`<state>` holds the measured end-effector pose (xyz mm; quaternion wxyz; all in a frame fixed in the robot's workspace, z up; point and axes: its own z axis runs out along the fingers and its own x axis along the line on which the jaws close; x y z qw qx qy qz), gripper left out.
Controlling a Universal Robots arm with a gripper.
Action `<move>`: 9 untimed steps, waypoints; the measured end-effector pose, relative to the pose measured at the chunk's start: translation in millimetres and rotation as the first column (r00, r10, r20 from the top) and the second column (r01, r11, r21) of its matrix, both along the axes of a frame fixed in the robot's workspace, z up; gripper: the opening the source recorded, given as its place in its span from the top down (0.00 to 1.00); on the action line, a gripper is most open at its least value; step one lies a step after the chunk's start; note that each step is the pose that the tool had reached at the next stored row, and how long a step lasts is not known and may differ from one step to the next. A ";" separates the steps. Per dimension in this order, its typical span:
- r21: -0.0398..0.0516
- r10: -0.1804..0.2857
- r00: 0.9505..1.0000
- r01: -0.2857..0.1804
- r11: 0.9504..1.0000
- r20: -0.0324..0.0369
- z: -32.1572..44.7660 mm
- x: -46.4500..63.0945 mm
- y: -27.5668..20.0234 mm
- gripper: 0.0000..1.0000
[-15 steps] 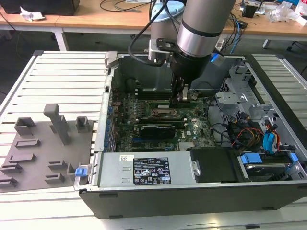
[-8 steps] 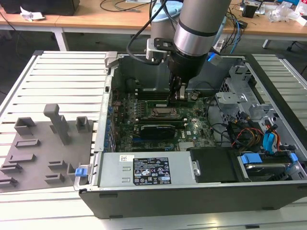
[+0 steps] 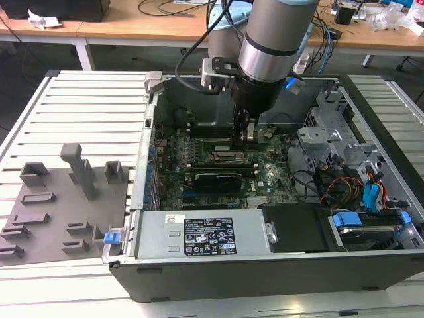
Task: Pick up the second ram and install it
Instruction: 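Insert the second ram into the second slot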
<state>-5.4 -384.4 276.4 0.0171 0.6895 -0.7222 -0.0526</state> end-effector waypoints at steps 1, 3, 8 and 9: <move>0.000 0.000 1.000 0.000 1.000 0.000 -1.4 -0.3 0.0 0.86; 0.000 0.000 1.000 0.000 1.000 0.000 -3.6 -0.8 0.0 0.86; 0.000 0.000 1.000 0.000 1.000 0.000 -11.2 -4.1 0.1 0.86; 0.000 0.000 1.000 0.000 1.000 0.000 -11.9 -4.4 0.1 0.86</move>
